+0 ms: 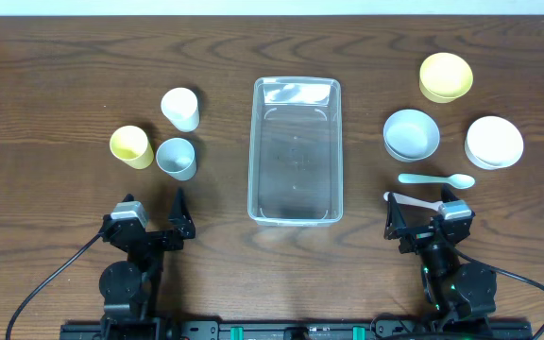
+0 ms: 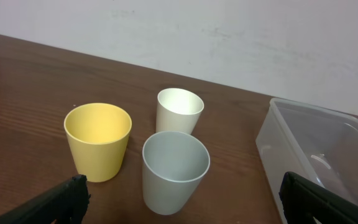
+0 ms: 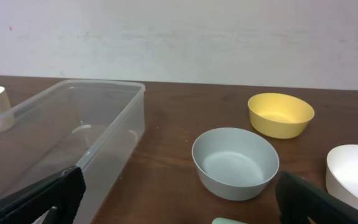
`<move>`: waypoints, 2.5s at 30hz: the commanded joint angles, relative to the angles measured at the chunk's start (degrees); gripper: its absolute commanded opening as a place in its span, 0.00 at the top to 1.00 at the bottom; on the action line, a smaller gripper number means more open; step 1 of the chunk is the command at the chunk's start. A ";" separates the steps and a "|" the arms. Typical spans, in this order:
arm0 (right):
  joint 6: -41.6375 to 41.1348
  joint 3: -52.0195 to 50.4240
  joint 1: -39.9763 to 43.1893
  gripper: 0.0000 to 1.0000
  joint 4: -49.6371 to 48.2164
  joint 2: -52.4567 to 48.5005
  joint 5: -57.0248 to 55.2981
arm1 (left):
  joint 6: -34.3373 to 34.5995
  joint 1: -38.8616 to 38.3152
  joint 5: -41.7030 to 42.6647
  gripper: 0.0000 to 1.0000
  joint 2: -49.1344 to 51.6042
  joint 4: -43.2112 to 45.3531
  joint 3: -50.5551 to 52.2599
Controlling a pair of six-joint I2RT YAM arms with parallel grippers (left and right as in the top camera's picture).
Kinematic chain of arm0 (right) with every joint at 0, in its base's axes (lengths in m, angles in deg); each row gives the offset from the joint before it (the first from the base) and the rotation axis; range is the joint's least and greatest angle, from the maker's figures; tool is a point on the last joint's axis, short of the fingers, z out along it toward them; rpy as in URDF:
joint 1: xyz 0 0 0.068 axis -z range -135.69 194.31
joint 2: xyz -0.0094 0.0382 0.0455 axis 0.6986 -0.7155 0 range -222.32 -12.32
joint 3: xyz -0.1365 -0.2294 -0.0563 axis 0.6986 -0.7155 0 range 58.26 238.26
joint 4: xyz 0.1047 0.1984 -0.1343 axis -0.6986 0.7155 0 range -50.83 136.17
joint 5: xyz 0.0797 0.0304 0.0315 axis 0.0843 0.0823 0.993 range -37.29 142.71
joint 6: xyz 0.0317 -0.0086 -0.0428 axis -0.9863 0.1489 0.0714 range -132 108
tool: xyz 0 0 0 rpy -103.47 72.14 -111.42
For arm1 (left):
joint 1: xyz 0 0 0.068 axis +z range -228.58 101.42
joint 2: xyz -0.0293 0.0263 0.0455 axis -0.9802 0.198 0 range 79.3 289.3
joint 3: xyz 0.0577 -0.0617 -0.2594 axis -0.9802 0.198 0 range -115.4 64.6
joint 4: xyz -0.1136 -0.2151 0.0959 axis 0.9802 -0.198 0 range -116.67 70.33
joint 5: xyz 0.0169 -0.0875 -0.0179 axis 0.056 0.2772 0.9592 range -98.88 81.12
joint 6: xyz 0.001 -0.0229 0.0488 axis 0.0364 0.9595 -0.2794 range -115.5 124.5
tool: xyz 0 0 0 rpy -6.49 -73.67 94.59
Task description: Pack container
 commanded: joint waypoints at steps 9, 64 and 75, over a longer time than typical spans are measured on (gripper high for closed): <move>0.72 -0.09 0.59 0.01 0.28 0.35 -0.37 | -0.94 0.13 0.39 0.02 -0.26 -0.59 1.75; 3.87 57.55 7.61 0.01 34.60 -53.92 9.64 | -0.94 0.13 0.39 0.02 -0.26 -0.59 1.75; 3.96 78.86 8.87 0.01 51.52 -77.83 18.12 | -0.94 0.13 0.39 0.02 -0.26 -0.59 1.75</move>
